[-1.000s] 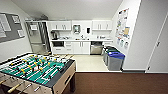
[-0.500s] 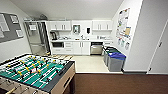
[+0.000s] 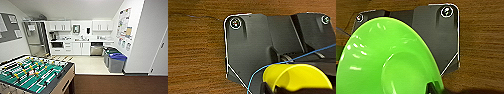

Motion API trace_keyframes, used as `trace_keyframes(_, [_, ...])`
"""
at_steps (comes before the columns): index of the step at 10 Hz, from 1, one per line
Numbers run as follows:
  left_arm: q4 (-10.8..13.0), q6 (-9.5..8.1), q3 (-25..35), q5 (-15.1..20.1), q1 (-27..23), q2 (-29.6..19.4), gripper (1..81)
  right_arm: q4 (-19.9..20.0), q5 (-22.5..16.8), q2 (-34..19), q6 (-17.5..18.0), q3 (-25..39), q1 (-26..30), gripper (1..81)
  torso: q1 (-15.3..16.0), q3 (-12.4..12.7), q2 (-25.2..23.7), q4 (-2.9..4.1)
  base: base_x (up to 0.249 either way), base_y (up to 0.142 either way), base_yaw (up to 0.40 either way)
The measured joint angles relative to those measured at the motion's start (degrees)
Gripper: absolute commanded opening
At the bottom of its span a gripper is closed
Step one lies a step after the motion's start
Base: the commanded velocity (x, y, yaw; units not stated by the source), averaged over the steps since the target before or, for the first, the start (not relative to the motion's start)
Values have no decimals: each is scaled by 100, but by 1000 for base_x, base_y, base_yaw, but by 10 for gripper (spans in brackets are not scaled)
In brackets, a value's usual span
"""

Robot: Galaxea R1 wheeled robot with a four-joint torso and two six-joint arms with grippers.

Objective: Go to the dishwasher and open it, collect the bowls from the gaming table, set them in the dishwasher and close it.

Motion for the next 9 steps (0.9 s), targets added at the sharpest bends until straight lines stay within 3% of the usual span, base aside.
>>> trace_keyframes(9, [2,0,0,2,-11,-16,10,0,4,22,-1,0,11,10,2,0,0,0,124,0,0])
